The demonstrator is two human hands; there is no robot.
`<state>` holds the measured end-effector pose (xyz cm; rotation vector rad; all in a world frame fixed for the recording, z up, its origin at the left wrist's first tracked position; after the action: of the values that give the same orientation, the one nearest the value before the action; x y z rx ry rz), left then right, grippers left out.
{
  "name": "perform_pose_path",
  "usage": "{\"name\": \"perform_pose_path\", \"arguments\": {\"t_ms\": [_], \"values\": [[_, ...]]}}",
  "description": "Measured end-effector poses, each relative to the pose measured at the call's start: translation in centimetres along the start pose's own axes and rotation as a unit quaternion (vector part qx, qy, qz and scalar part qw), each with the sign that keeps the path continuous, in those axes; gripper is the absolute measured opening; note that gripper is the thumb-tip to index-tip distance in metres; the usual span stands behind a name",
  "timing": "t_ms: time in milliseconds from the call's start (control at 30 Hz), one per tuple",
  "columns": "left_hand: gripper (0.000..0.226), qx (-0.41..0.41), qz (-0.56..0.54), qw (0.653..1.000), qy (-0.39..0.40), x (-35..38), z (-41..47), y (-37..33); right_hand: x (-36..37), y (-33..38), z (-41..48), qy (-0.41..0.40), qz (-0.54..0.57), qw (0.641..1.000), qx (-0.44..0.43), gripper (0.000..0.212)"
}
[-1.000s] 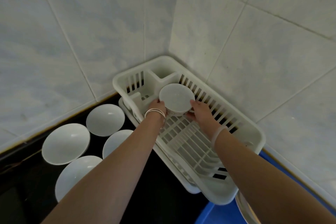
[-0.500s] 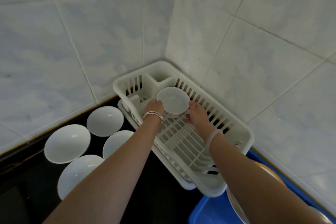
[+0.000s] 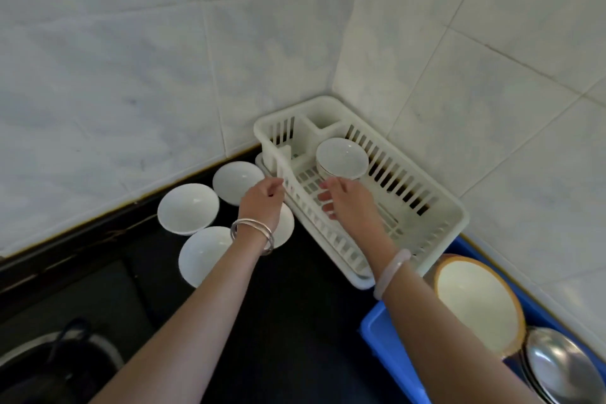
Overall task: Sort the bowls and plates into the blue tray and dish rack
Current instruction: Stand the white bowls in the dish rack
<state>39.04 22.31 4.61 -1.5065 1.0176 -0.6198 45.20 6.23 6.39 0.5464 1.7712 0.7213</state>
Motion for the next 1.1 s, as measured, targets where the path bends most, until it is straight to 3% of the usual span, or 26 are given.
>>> {"name": "perform_pose_path", "arguments": {"t_ms": [167, 333, 500, 600, 733, 833, 900, 1100], "values": [[0.031, -0.040, 0.021, 0.995, -0.089, -6.8, -4.2, 4.7, 7.0, -0.9, -3.6, 0.063, -0.151, 0.987, 0.007, 0.033], [0.041, -0.063, 0.056, 0.980, -0.180, -11.2, -6.5, 9.1, 10.7, -3.0, -3.9, 0.066, -0.232, 0.969, 0.042, 0.035], [0.058, -0.140, 0.022, 0.969, -0.201, -13.2, -7.0, 12.9, 12.8, -4.8, -3.1, 0.070, -0.075, 0.984, 0.144, 0.026], [0.052, -0.171, -0.031, 0.965, -0.196, -13.5, -7.0, 14.7, 13.8, -5.3, -3.0, 0.072, 0.052, 0.971, 0.221, 0.012], [0.047, -0.182, -0.114, 0.958, -0.191, -13.4, -6.8, 15.8, 14.0, -5.0, -3.0, 0.045, 0.173, 0.951, 0.253, 0.008], [0.047, -0.192, -0.145, 0.953, -0.187, -13.6, -6.6, 16.4, 13.4, -5.0, -3.3, 0.026, 0.178, 0.949, 0.257, 0.015], [0.047, -0.194, -0.169, 0.949, -0.184, -13.5, -6.5, 16.7, 12.5, -4.7, -3.5, 0.020, 0.157, 0.957, 0.245, 0.005], [0.048, -0.207, -0.224, 0.935, -0.182, -13.4, -6.5, 17.1, 10.9, -1.5, -3.8, 0.035, 0.033, 0.988, 0.147, 0.020]]}}
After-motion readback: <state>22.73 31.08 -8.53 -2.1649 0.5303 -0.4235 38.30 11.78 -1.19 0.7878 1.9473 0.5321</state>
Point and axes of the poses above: each hand's wrist, its own z-axis towards the middle knuckle, its own x-axis out of the palm, y = z × x, the point moved 7 cm from there along z, towards the middle knuckle, and after that the axes turned 14 degrees about -z, right-handed, at the moved point
